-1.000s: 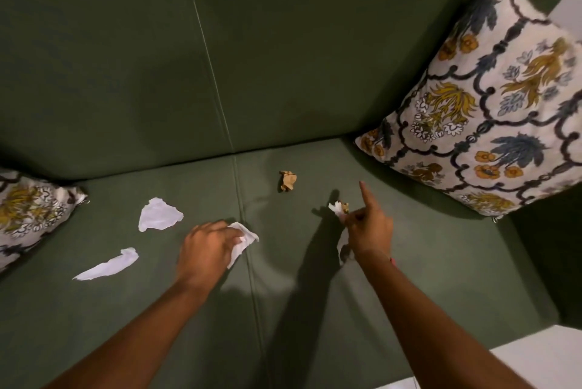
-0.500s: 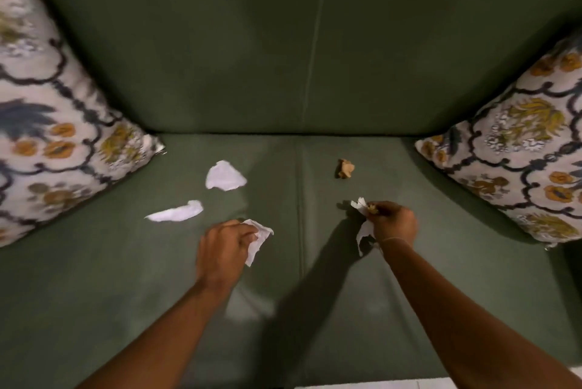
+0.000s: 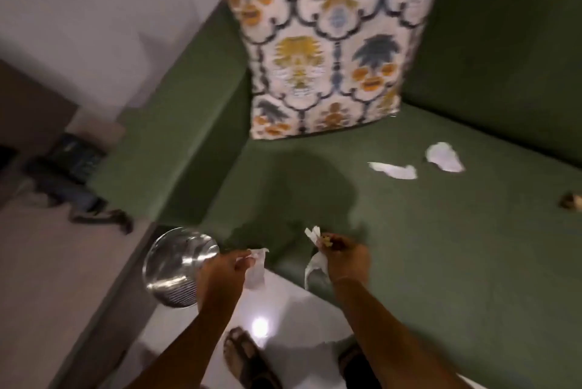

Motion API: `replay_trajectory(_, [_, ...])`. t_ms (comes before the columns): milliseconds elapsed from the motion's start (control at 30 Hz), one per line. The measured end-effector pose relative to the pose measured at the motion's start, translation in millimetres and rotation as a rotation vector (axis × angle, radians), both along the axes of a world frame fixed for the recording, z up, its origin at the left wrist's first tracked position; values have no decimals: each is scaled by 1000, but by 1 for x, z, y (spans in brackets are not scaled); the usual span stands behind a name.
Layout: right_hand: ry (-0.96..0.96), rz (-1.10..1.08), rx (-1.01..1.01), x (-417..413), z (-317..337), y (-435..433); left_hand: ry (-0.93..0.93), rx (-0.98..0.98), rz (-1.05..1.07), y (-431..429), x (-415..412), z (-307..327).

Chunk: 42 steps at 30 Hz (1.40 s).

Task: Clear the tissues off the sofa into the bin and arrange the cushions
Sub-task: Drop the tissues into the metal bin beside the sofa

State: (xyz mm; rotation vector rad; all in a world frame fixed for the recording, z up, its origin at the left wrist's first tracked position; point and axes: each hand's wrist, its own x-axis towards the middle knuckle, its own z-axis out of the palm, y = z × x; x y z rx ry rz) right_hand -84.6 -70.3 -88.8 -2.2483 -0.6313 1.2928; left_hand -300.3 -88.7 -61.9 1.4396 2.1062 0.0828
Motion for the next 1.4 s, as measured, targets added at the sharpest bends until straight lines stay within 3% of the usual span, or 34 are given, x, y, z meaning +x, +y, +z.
replay_trajectory(167, [-128, 286, -50, -132, -23, -4, -13, -121, 387, -28, -121, -28])
replay_trajectory(300, [-188, 245, 51, -174, -39, -13, 8, -108, 560, -33, -176, -60])
replay_trajectory(533, [-25, 356, -45, -246, -80, -35, -76, -122, 634, -38, -199, -110])
replay_trajectory(800, [-141, 504, -72, -300, -124, -11, -228, -88, 668, -41, -199, -140])
replay_trajectory(1100, [-39, 608, -63, -277, -103, -11, -51, -80, 412, -44, -202, -104])
replay_trajectory(1233, [10, 606, -9, -229, -57, -16, 56, -28, 186, -41, -179, -54])
replay_trajectory(1400, [-108, 562, 85, -129, 7, -13, 109, -11, -66, -19, -114, 11])
